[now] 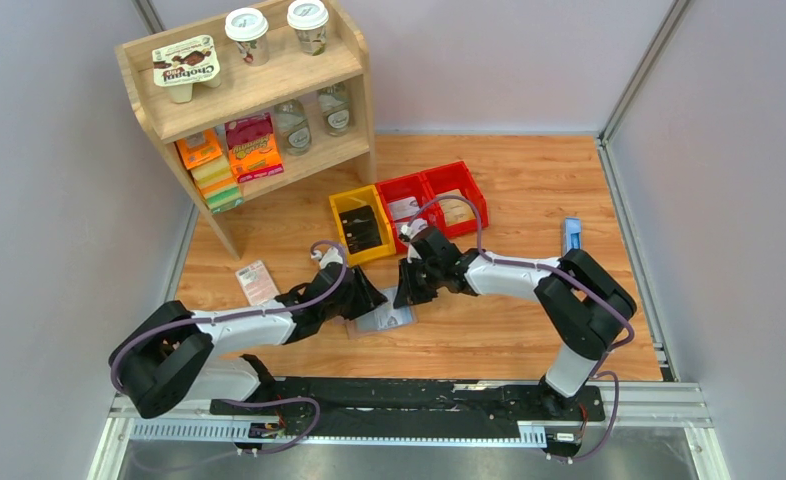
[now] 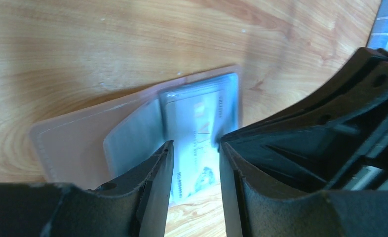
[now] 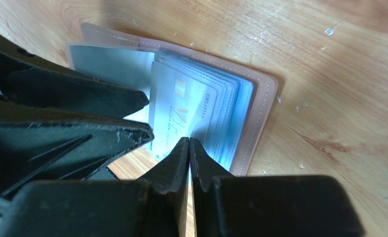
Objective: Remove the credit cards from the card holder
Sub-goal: Remove the credit card from the card holder.
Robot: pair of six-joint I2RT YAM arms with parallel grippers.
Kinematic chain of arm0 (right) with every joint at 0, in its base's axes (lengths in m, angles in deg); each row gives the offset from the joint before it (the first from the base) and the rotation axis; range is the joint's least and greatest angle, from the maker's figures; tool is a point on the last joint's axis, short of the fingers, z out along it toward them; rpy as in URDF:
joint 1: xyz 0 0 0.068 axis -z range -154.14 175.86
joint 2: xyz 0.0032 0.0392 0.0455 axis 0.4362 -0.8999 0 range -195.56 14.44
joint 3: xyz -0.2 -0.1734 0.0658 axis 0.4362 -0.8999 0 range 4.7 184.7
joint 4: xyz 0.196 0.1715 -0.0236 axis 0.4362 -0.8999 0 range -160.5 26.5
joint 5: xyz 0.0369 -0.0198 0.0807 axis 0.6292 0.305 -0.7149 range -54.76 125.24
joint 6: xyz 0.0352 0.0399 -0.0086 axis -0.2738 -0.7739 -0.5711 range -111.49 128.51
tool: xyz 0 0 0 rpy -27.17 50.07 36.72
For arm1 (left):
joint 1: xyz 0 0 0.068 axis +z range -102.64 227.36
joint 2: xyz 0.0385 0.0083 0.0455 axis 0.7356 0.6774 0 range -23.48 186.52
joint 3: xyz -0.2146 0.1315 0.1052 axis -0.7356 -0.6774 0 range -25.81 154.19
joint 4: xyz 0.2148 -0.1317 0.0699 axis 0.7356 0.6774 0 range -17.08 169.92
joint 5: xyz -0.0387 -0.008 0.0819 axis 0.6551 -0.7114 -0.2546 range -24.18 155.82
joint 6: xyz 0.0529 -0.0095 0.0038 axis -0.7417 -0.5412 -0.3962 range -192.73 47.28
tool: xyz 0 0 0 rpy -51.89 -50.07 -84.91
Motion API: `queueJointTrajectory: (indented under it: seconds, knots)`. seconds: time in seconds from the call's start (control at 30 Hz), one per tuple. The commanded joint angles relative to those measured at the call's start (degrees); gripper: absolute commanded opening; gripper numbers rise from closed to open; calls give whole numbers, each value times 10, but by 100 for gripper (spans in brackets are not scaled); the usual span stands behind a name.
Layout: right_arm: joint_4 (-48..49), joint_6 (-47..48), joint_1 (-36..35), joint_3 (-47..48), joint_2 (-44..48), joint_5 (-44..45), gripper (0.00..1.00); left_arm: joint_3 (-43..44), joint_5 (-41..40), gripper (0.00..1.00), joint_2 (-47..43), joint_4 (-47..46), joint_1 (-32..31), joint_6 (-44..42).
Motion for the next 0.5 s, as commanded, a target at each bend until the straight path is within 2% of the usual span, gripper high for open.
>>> queueJointTrajectory:
  seconds: [0.0, 0.47]
  knots:
    - [-8, 16, 7, -14, 14, 18, 9, -46, 2, 47, 15, -76, 12, 24]
    - [72, -17, 39, -71, 41, -15, 12, -83, 36, 44, 46, -170, 25, 37]
